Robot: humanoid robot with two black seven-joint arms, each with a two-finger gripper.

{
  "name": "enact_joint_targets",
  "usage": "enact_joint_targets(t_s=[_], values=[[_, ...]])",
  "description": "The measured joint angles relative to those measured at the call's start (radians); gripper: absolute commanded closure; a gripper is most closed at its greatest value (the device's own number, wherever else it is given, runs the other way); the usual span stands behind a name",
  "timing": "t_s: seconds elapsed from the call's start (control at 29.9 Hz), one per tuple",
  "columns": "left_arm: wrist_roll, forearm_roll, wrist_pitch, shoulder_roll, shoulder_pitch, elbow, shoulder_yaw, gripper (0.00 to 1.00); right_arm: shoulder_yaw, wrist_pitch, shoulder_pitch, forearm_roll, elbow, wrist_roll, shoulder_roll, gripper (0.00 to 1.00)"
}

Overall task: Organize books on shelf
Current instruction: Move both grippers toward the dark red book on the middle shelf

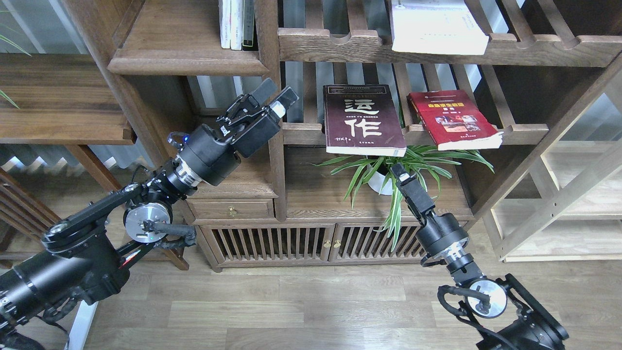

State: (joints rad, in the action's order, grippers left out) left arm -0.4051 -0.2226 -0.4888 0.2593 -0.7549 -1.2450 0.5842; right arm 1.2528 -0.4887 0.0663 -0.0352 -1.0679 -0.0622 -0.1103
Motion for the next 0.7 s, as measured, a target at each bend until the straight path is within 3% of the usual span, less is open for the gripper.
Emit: enact_joint_targets(t_s=[0.23,0.57,0.7], values=[[0.0,0.0,0.0,0.0,0.005,-0.002,0.001,0.01,-0.007,0.043,0.006,0.13,0.007,0.001,0.031,0.0],[0.0,-0.002,0.0,0.041,0.021,0.007,0.0,0.01,-0.018,0.309,0.095,0.281,0.005,0.005,0.083,0.0],[0.0,-0.003,0.0,0.074,0.029,0.008,0.0,0.01,-0.018,0.367,0.133,0.289,0.006,0.003,0.108,0.0]])
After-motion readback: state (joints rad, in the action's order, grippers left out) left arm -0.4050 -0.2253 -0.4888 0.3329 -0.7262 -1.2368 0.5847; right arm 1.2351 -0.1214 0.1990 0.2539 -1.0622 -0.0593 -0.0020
